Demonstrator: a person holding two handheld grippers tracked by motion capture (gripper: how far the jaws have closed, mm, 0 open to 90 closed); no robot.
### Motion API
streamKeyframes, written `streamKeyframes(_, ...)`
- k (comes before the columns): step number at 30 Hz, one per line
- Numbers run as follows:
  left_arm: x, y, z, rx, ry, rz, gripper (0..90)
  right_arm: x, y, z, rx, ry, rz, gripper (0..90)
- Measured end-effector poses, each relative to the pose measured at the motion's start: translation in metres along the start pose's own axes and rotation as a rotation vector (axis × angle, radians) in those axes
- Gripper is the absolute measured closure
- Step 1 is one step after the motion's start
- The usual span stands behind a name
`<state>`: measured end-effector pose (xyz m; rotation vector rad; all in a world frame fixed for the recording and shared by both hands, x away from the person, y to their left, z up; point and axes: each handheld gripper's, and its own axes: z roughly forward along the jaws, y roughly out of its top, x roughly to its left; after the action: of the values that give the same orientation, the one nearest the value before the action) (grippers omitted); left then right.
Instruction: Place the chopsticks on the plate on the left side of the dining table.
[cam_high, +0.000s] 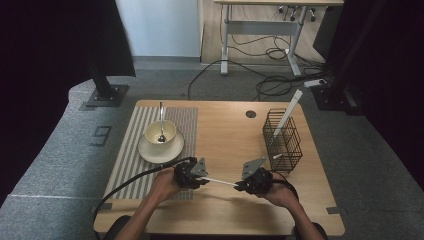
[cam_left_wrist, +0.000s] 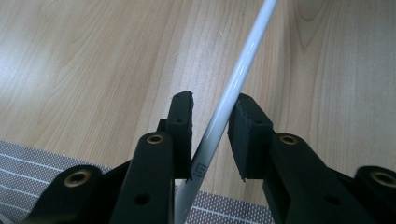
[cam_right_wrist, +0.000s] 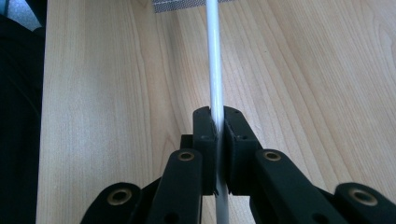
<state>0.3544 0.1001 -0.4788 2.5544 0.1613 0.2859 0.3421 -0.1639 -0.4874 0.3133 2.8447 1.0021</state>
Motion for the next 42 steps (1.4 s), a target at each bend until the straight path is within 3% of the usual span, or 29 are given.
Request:
streamKeyframes(12,-0.005,-0.003,-0.001,-0.014,-0.131,0.043,82.7,-0.005,-0.003,-0.002,-0.02,-0.049,-0.002,76.1)
streamKeyframes(17,-0.005,-0.007,-0.003,-0.026,-0.145,0.021,83.7,-0.007,-0.004,-0.001,-0.039,-0.059,0.009,72.3)
streamKeyframes(20,-0.003,-0.012,-0.003,-0.024,-0.145,-0.002,83.9,-0.007,-0.005,0.0,-0.048,-0.077,0.017,60.0)
streamKeyframes(32,0.002,-0.033,-0.011,-0.036,-0.104,-0.089,83.9,-0.011,-0.015,0.004,-0.071,-0.267,0.119,15.2)
streamKeyframes(42,0.007,-0.051,-0.011,-0.035,-0.072,-0.165,83.9,-0.009,-0.026,0.004,-0.129,-0.316,0.194,9.0)
